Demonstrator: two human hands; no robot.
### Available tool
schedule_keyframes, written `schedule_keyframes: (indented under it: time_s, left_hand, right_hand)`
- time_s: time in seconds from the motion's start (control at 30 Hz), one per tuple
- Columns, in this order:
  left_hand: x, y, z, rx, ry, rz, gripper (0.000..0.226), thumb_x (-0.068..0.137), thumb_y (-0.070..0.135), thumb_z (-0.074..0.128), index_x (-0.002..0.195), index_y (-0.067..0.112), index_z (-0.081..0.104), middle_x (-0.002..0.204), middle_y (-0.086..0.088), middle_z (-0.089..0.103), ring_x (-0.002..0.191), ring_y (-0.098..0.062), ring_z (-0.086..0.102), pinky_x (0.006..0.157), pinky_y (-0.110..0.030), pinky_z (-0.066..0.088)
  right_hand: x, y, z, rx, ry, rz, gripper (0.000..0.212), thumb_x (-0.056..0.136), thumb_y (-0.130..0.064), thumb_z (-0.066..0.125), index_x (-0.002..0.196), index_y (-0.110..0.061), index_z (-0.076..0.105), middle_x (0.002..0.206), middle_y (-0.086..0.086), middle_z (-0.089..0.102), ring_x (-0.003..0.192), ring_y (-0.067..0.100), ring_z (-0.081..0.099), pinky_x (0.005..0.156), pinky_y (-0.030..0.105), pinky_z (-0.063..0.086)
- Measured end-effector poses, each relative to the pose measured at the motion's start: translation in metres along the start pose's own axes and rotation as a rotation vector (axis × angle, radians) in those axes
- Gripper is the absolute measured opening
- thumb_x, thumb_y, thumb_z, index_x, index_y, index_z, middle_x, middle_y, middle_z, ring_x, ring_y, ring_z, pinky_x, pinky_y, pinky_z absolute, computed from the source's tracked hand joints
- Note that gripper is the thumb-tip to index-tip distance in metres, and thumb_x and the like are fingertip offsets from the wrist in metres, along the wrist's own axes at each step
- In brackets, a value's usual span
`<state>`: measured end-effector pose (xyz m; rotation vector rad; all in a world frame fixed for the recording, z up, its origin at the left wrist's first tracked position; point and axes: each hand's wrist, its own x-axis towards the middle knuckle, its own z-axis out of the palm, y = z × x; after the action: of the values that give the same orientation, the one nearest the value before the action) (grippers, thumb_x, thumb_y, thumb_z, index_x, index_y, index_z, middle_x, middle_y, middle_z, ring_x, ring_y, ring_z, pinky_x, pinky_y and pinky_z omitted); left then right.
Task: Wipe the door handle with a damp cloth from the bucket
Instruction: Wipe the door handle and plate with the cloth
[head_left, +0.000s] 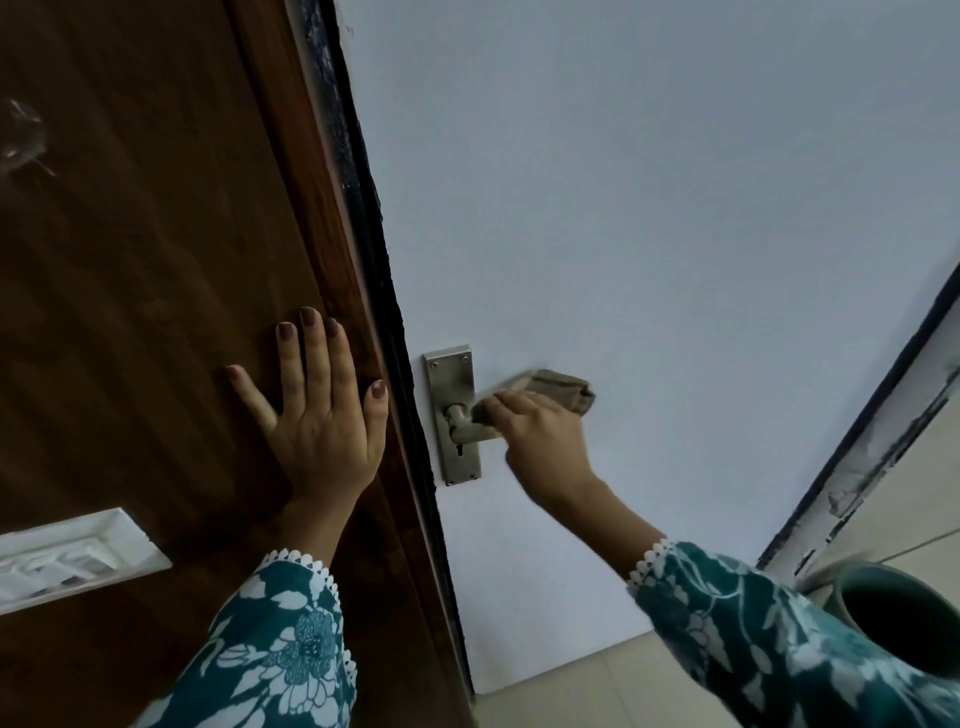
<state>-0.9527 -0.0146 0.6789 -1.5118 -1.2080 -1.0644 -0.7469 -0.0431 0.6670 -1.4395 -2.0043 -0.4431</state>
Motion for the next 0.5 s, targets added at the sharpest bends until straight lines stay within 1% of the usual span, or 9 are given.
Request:
schedule_keyframes:
  time_s: [0.03,0.1,0.17,0.23,0.3,0.33,0.37,0.43,0.5]
  left_hand:
    - [0.0,0.0,0.0,-0.002,0.0,0.0,0.06,0.101,0.036,0.027,0.152,0.009,0.013,0.156,-0.005,0.015,0.149,-0.02,0.002,0.114,-0.054,-0.008]
    - [0.001,0.001,-0.001,-0.014,0.0,0.0,0.059,0.101,0.035,0.028,0.152,0.009,0.013,0.156,-0.006,0.016,0.149,-0.02,0.002,0.114,-0.054,-0.009]
    - [0.001,0.0,-0.001,-0.021,0.001,-0.004,0.059,0.101,0.034,0.029,0.152,0.009,0.014,0.155,-0.006,0.018,0.149,-0.019,0.002,0.114,-0.053,-0.009]
    - [0.001,-0.001,-0.002,-0.026,0.001,-0.006,0.059,0.1,0.033,0.031,0.152,0.009,0.014,0.155,-0.007,0.02,0.149,-0.019,0.002,0.114,-0.053,-0.01]
    - [0.001,0.0,-0.002,-0.028,-0.005,-0.008,0.059,0.101,0.033,0.031,0.152,0.009,0.013,0.155,-0.007,0.018,0.149,-0.019,0.001,0.114,-0.052,-0.01]
    - [0.001,0.0,-0.002,-0.028,-0.005,-0.01,0.059,0.101,0.032,0.031,0.152,0.009,0.013,0.155,-0.007,0.017,0.149,-0.019,0.001,0.114,-0.052,-0.01]
    - [0.001,0.001,-0.003,-0.027,-0.005,-0.011,0.059,0.101,0.033,0.03,0.151,0.008,0.014,0.155,-0.008,0.017,0.149,-0.019,0.001,0.114,-0.052,-0.01]
    - [0.001,0.001,-0.002,-0.021,-0.004,-0.011,0.058,0.101,0.033,0.03,0.151,0.007,0.016,0.155,-0.009,0.018,0.149,-0.02,0.002,0.114,-0.053,-0.01]
    - [0.002,0.001,-0.002,-0.018,-0.011,-0.012,0.058,0.101,0.033,0.029,0.151,0.007,0.016,0.155,-0.01,0.018,0.149,-0.02,0.002,0.114,-0.053,-0.009]
  right_hand:
    - [0.001,-0.008,0.004,0.014,0.016,-0.025,0.052,0.063,-0.005,0.03,0.089,-0.012,0.075,0.085,0.005,0.076,0.074,0.025,0.071,0.057,0.024,0.053]
    - [0.0,-0.012,0.007,0.041,0.052,-0.05,0.054,0.066,-0.005,0.029,0.093,-0.008,0.076,0.088,0.008,0.076,0.078,0.027,0.072,0.059,0.028,0.056]
    - [-0.004,0.002,0.006,0.065,0.095,-0.042,0.049,0.068,-0.001,0.035,0.094,-0.011,0.076,0.093,0.006,0.076,0.083,0.025,0.072,0.063,0.03,0.057]
    - [-0.01,0.026,0.002,0.061,0.087,0.007,0.045,0.067,0.006,0.049,0.095,-0.017,0.075,0.097,0.001,0.076,0.087,0.021,0.071,0.066,0.026,0.055]
    - [-0.017,0.049,-0.001,0.073,0.049,0.091,0.046,0.065,0.011,0.058,0.095,-0.021,0.074,0.094,-0.004,0.075,0.083,0.018,0.07,0.061,0.021,0.048]
    - [-0.022,0.059,-0.001,0.093,0.034,0.136,0.047,0.066,0.012,0.061,0.095,-0.022,0.074,0.093,-0.006,0.075,0.08,0.017,0.069,0.058,0.02,0.047]
    - [-0.026,0.067,0.0,0.127,0.023,0.181,0.046,0.068,0.011,0.063,0.096,-0.024,0.073,0.092,-0.008,0.075,0.079,0.015,0.069,0.057,0.022,0.051]
    - [-0.027,0.072,0.001,0.202,0.021,0.245,0.042,0.074,0.007,0.064,0.098,-0.026,0.073,0.094,-0.011,0.075,0.081,0.013,0.07,0.058,0.03,0.056]
    - [-0.023,0.064,0.001,0.205,0.036,0.212,0.037,0.076,0.004,0.062,0.095,-0.025,0.073,0.093,-0.01,0.075,0.082,0.014,0.069,0.061,0.026,0.055]
